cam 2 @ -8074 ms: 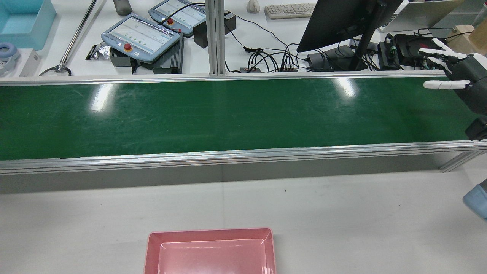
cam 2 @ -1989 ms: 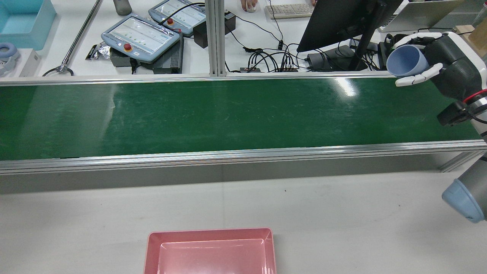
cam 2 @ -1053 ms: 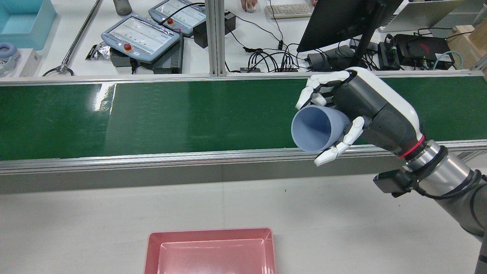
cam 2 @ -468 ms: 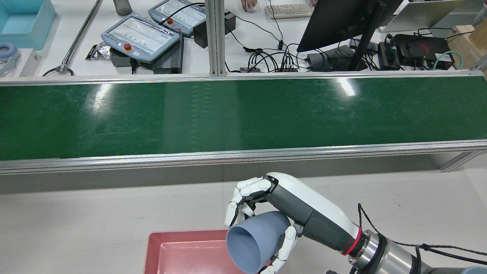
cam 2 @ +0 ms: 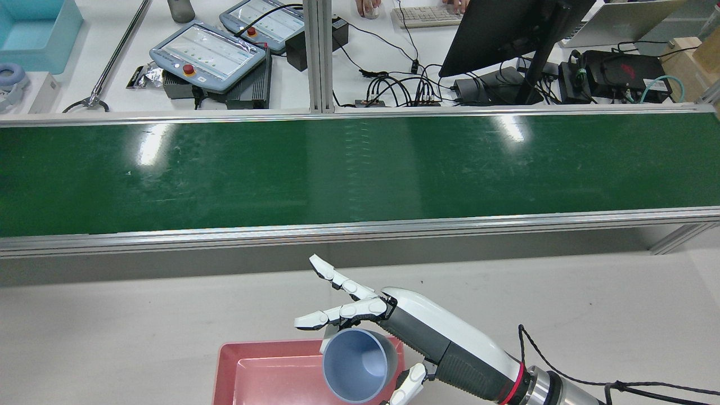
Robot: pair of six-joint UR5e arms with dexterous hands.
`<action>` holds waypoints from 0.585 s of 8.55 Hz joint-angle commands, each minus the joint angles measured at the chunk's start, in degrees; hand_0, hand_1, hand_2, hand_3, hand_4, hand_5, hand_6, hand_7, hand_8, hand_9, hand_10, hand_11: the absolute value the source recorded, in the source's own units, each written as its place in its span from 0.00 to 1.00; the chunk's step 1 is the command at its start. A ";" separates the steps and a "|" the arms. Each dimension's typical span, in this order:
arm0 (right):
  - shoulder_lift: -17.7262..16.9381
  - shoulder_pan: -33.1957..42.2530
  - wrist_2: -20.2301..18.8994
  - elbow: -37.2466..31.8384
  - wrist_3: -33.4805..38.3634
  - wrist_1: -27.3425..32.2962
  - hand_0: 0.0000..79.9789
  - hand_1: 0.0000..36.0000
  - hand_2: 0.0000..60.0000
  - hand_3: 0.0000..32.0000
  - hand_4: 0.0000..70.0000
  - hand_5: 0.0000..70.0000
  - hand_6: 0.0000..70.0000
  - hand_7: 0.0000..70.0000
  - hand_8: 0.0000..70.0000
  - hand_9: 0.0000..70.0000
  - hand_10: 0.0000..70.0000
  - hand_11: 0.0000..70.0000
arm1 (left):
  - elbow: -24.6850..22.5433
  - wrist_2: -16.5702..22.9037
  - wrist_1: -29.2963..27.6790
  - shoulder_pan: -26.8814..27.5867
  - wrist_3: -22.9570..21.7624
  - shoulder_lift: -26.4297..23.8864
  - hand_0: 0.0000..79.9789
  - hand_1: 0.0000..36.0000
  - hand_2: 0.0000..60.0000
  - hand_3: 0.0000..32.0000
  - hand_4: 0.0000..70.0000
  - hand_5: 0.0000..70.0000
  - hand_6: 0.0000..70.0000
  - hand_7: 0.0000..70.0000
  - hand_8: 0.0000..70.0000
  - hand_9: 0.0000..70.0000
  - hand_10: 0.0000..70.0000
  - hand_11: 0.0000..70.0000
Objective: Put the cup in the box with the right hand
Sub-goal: 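Open the right hand fingers to drop the cup into the tray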
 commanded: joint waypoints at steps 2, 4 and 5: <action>-0.09 -0.22 0.16 -0.14 0.18 0.00 0.63 0.15 0.00 0.00 0.14 0.03 0.03 0.09 0.00 0.00 0.00 0.00 | 0.00 0.00 0.00 0.00 -0.03 0.00 0.00 0.00 0.00 0.00 0.00 0.00 0.00 0.00 0.00 0.00 0.00 0.00; -0.09 -0.22 0.16 -0.14 0.35 0.00 0.62 0.19 0.00 0.00 0.14 0.04 0.04 0.13 0.00 0.01 0.00 0.00 | 0.00 0.00 0.00 0.00 -0.03 0.00 0.00 0.00 0.00 0.00 0.00 0.00 0.00 0.00 0.00 0.00 0.00 0.00; -0.09 -0.13 0.16 0.12 0.53 0.00 0.62 0.20 0.01 0.00 0.14 0.04 0.04 0.15 0.00 0.01 0.00 0.00 | 0.00 0.00 0.00 0.09 -0.03 0.00 0.00 0.00 0.00 0.00 0.00 0.00 0.00 0.00 0.00 0.00 0.00 0.00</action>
